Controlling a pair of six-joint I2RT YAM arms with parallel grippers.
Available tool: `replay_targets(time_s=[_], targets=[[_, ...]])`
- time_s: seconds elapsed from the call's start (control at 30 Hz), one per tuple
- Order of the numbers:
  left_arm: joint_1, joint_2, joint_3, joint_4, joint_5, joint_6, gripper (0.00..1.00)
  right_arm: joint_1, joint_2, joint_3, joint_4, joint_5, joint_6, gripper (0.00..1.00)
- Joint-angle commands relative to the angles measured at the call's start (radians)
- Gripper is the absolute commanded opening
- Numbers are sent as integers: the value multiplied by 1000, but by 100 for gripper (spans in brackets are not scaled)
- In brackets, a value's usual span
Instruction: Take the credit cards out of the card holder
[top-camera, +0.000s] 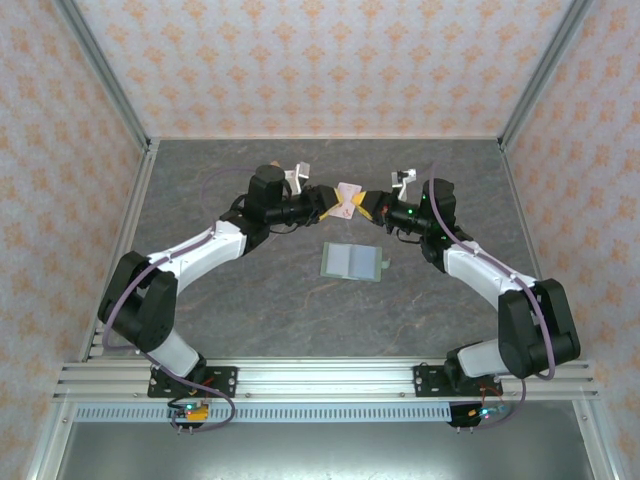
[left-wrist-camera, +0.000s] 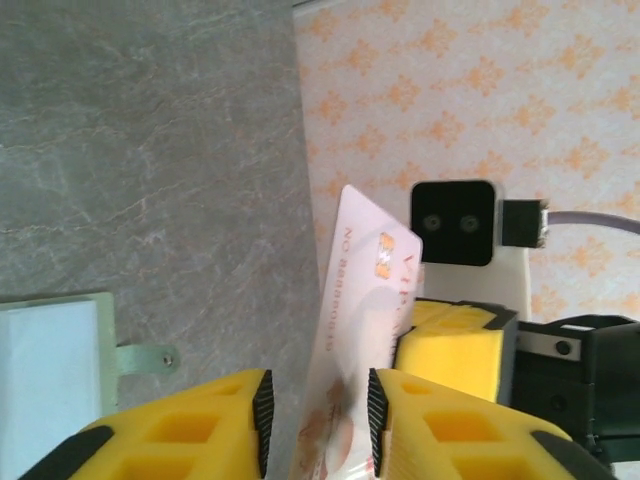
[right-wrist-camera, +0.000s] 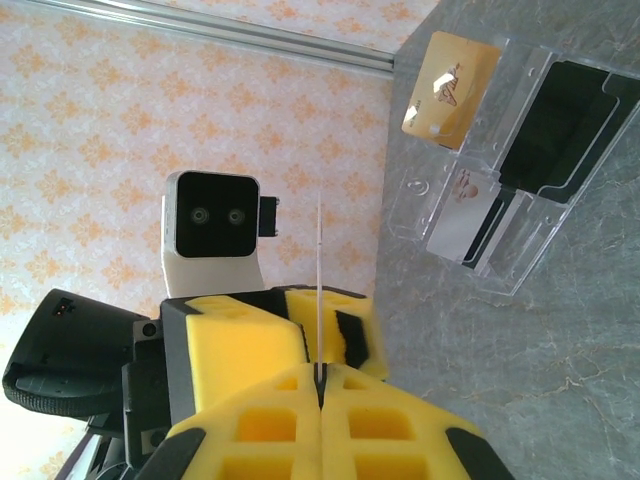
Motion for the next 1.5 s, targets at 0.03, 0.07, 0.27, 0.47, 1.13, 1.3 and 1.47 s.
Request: replay_targets(time_s=[0.03, 0.07, 0.27, 0.47, 1.13, 1.3, 1.47], targets=[[8, -44, -9, 52, 18, 2, 18, -11, 16, 14, 52, -25, 9, 0], [9, -45, -9, 46, 15, 5, 14, -13, 18, 14, 43, -24, 2, 0], [11, -104, 16, -119, -52, 134, 0, -15, -4, 52, -235, 55, -183, 22], [18, -154, 138, -535, -243, 403, 0, -15, -23, 88, -493, 208, -345, 67], [198, -104, 172, -809, -745, 1153, 0, -15, -14, 152, -749, 480, -509, 90], [271, -77, 171, -768, -572, 1205, 0, -14, 2, 152, -736, 467, -495, 93], [271, -43, 180, -763, -474, 1290, 0, -15, 12, 152, -728, 461, -485, 98]])
